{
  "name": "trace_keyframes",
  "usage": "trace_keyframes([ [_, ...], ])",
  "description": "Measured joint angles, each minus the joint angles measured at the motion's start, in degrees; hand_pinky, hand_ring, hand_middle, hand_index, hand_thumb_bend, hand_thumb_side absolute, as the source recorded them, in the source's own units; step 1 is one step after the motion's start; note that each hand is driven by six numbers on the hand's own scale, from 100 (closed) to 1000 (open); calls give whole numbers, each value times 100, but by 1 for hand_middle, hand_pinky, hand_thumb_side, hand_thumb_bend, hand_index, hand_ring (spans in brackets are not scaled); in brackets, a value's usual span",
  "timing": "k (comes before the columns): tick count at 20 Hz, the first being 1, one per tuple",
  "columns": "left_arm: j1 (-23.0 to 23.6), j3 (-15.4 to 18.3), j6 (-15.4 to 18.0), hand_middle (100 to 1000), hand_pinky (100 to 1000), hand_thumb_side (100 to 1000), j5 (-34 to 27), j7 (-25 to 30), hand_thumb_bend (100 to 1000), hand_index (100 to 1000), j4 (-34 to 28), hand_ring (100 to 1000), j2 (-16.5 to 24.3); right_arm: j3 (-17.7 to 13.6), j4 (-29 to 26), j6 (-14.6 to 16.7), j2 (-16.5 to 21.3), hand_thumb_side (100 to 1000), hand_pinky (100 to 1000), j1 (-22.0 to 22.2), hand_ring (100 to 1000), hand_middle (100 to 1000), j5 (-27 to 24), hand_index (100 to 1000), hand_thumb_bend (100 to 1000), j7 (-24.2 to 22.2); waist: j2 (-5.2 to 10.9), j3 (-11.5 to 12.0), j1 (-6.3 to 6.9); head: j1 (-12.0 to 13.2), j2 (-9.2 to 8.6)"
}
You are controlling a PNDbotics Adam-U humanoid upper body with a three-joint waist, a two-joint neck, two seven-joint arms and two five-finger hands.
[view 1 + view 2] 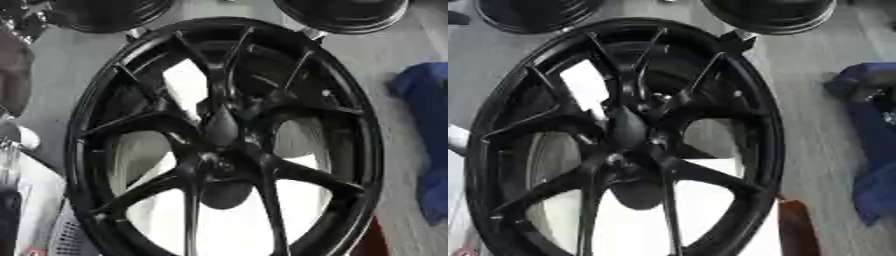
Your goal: Pull the pin out of the wheel hub.
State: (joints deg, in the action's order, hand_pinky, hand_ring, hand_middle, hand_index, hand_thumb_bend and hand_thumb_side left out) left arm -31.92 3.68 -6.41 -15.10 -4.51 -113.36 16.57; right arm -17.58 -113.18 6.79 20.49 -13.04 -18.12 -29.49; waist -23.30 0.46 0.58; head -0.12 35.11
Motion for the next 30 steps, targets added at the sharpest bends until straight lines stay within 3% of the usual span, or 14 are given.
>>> trace_keyframes([
  [5,-113,-37,-6,556,622,727,81,81,100,713,0,691,45,-4,0,1,0,648,944,8,737,539,3,729,100,2,0,-33,5,-158,-3],
  [10,-457,-225,9,561,636,642,397,319,100,722,6,695,517,-9,0,3,20,651,944,94,737,539,67,729,100,8,0,19,126,-317,3],
  [11,-569,-313,41,567,646,638,473,393,100,726,13,700,649,-10,0,4,47,652,944,118,737,539,90,729,100,11,4,40,159,-356,5],
  [12,-698,-417,81,559,654,751,552,470,100,730,40,704,781,-12,0,8,67,634,944,140,737,538,111,729,100,16,14,57,189,-394,7],
  [13,-842,-537,131,575,660,558,642,553,100,733,80,706,920,-15,0,11,93,653,944,163,737,539,133,729,100,21,27,73,217,-429,8],
  [21,-1874,-1538,656,616,743,449,1293,1199,100,763,745,736,1955,-30,0,32,208,652,943,258,738,540,242,730,100,34,75,121,314,-611,9],
  [23,-2145,-1761,815,622,759,477,1466,1369,100,766,863,741,2223,-27,0,48,219,644,944,282,738,540,274,730,100,36,75,120,314,-643,7],
  [24,-2293,-1866,904,625,763,431,1552,1462,100,767,926,742,2369,-25,0,60,224,656,944,302,738,540,295,730,100,34,75,120,314,-650,6],
  [30,-2713,-2239,1444,659,804,432,2096,2004,100,784,1098,761,3228,2,0,114,241,664,944,314,738,540,386,730,100,-6,73,63,311,-641,-1],
])
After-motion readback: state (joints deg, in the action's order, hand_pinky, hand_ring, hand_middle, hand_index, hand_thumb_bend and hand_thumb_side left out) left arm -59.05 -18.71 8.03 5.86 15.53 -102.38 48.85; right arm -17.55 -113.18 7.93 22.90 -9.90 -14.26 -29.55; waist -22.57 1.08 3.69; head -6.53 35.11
